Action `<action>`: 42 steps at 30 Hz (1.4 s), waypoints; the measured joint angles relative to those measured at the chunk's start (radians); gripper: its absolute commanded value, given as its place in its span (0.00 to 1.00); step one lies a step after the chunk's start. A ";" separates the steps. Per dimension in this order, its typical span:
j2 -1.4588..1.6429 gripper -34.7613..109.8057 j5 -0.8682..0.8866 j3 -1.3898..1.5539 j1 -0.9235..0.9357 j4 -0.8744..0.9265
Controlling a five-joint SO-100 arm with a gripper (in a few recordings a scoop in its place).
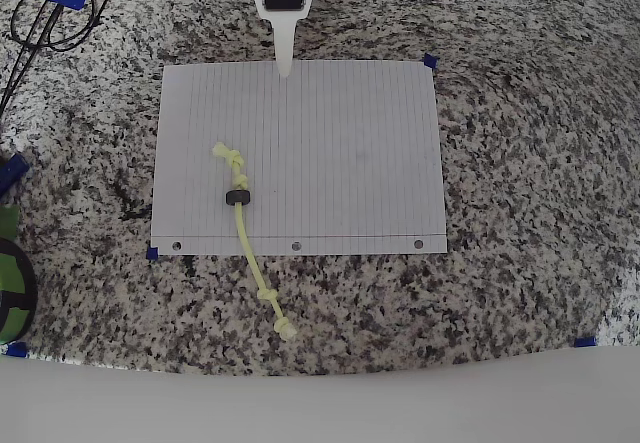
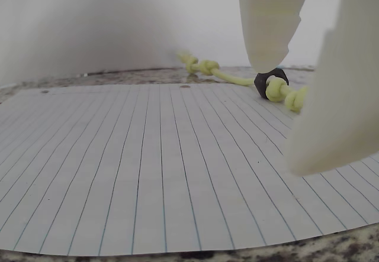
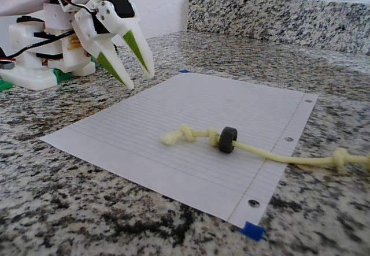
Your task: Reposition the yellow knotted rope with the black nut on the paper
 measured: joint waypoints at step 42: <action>0.000 0.57 0.000 0.000 -0.025 0.000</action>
